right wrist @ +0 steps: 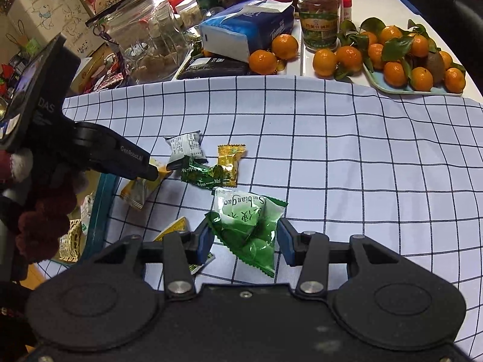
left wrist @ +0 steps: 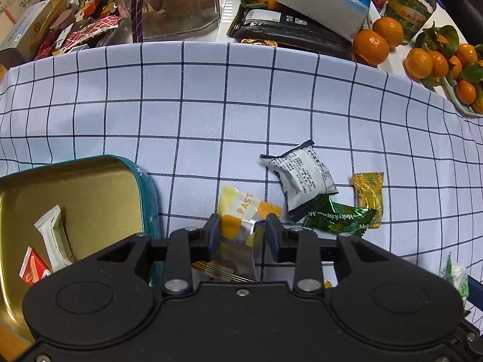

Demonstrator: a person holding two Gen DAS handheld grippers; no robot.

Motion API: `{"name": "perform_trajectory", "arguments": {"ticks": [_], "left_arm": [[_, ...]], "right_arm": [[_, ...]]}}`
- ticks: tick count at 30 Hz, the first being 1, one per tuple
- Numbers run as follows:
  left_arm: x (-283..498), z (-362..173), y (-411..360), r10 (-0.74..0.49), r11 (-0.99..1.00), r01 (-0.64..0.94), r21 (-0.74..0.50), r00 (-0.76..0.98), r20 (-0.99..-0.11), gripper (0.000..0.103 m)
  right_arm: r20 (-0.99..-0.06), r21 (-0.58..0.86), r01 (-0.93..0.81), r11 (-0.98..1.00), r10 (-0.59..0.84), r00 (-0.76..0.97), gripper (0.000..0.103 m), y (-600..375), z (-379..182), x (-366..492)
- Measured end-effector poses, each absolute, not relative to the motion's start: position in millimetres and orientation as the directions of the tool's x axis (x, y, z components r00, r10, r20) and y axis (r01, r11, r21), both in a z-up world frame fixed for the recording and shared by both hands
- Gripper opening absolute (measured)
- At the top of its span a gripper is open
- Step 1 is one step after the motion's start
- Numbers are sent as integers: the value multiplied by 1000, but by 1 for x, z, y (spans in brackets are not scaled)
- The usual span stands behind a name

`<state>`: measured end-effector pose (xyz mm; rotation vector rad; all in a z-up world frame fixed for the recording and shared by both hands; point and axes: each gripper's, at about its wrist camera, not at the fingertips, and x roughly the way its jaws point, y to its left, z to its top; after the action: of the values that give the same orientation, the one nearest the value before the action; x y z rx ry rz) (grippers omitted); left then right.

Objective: Organize snacks
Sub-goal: 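Carry the yellow packet and green bag over the gold tin tray with both tools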

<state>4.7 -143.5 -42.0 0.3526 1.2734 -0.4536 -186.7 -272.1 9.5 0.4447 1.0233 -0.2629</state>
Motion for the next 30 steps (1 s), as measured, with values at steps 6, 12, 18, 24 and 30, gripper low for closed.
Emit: {"name": "perform_trajectory", "arguments": {"ticks": [6, 12, 18, 24, 30], "left_arm": [[2, -51, -151, -95, 853, 519, 44, 239, -966, 54], [-12, -50, -162, -89, 835, 546, 62, 246, -965, 41], [-23, -40, -172, -171, 829, 557, -49, 170, -971, 38], [-34, -27, -175, -204, 817, 573, -68, 177, -963, 38], [-37, -16, -170, -222, 812, 578, -83, 174, -959, 38]], "right_arm": [[-864, 248, 428, 869, 0, 503, 48, -276, 11, -190], [-860, 250, 456, 854, -21, 510, 48, -284, 14, -194], [-855, 251, 526, 813, -68, 513, 47, -301, 18, -197], [-861, 243, 604, 759, -118, 495, 48, -315, 19, -197], [-882, 225, 675, 702, -148, 447, 48, -324, 16, -190]]}}
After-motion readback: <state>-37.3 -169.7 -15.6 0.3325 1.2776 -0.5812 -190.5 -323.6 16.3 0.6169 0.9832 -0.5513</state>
